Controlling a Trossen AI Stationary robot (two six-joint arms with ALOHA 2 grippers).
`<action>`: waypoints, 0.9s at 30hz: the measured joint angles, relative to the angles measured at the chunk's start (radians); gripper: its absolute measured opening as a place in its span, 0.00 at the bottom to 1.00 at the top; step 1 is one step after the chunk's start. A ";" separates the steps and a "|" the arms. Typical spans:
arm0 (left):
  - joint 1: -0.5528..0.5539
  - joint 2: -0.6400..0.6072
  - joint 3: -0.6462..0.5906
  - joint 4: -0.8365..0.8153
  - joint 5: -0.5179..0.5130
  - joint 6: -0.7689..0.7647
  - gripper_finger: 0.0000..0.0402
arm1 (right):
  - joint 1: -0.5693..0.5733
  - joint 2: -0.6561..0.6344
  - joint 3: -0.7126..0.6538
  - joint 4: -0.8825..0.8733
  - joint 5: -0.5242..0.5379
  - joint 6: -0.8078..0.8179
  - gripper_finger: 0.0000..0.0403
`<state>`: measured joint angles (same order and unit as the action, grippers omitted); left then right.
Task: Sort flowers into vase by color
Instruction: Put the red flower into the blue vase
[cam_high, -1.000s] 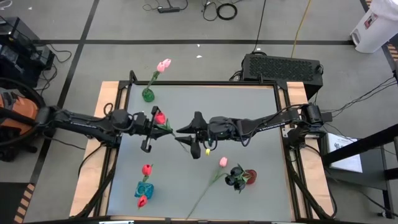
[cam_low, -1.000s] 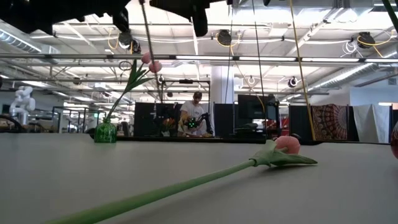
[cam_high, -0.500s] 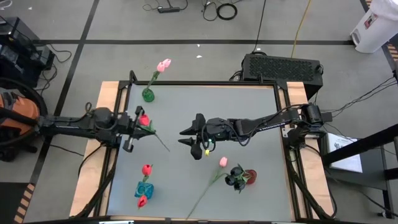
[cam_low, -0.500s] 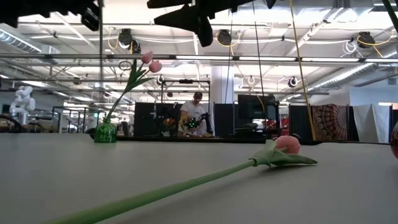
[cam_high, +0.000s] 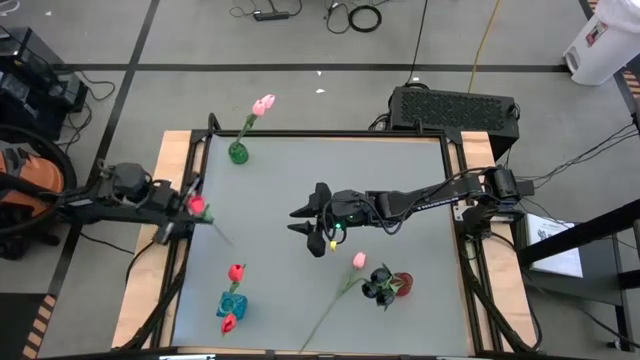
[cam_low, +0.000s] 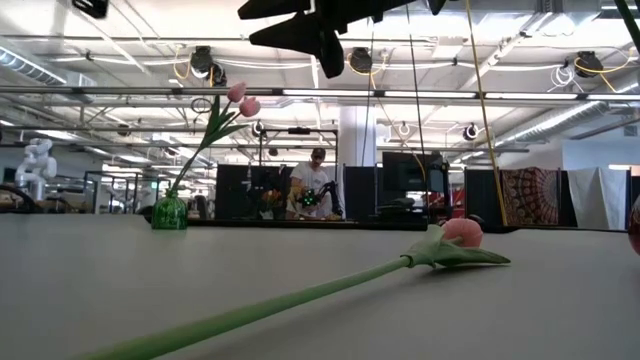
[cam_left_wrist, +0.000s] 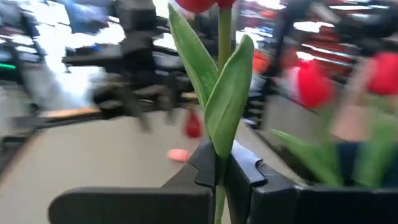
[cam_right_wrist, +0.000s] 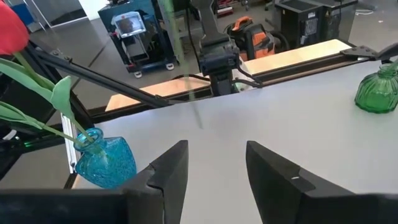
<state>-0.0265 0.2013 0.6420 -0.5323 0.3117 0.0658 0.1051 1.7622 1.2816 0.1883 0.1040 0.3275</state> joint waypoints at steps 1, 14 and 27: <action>0.000 0.000 0.013 -0.022 0.047 0.000 0.04 | 0.000 0.000 0.000 0.000 0.000 0.000 0.38; 0.000 0.001 0.076 0.040 0.400 -0.111 0.04 | 0.000 0.000 0.000 0.001 0.000 0.000 0.38; -0.001 0.084 0.067 0.194 0.559 -0.222 0.04 | 0.000 0.000 0.000 0.002 0.000 0.000 0.38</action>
<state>-0.0273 0.2857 0.7087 -0.3382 0.8710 -0.1559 0.1051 1.7623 1.2816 0.1898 0.1037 0.3275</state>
